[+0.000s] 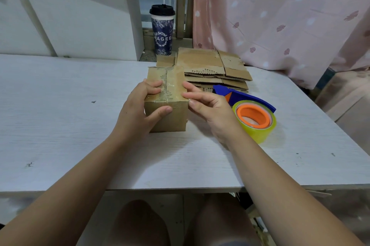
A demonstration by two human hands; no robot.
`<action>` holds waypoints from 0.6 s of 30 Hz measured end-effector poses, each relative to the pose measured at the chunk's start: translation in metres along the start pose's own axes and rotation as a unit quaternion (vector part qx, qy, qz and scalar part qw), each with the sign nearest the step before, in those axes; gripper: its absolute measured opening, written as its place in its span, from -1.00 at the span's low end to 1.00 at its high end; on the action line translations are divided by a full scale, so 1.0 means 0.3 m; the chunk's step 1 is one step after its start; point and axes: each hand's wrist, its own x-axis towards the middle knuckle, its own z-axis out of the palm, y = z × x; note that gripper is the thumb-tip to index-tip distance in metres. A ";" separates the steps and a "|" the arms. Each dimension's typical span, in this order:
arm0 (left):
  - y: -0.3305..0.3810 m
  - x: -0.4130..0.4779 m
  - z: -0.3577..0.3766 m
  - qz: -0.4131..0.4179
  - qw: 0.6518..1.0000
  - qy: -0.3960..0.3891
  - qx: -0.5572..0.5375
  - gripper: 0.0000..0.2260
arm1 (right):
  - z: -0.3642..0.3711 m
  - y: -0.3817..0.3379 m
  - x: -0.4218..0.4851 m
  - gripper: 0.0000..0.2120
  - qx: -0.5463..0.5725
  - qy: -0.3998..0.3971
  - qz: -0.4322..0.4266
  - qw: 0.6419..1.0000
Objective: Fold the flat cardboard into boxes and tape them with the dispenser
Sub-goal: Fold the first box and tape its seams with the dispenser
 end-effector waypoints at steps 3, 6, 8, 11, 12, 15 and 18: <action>-0.007 0.003 0.002 0.002 1.000 -0.001 -0.001 -0.67 | 0.010 0.011 0.001 -0.76 0.014 0.016 0.000 1.000; -0.009 0.005 0.006 0.012 1.000 -0.007 -0.001 -0.69 | 0.029 0.019 -0.003 -0.76 0.045 0.031 0.002 0.998; -0.007 0.004 0.003 0.012 1.000 -0.011 -0.011 -0.71 | 0.039 0.021 -0.005 -0.73 0.029 0.048 -0.008 0.998; -0.001 0.004 -0.011 -0.014 0.999 -0.025 -0.042 -0.75 | 0.046 0.023 -0.004 -0.66 -0.017 0.064 -0.027 0.997; 0.002 0.006 -0.014 -0.023 0.998 -0.027 -0.049 -0.76 | 0.047 0.022 -0.005 -0.65 -0.020 0.066 -0.030 0.997; 0.011 0.006 -0.011 -0.023 0.999 -0.008 -0.033 -0.81 | 0.049 0.018 -0.015 -0.70 -0.038 0.065 -0.045 0.996; 0.025 0.004 0.001 -0.031 0.999 0.008 -0.025 -0.80 | 0.052 0.015 -0.016 -0.80 -0.054 0.069 -0.045 0.995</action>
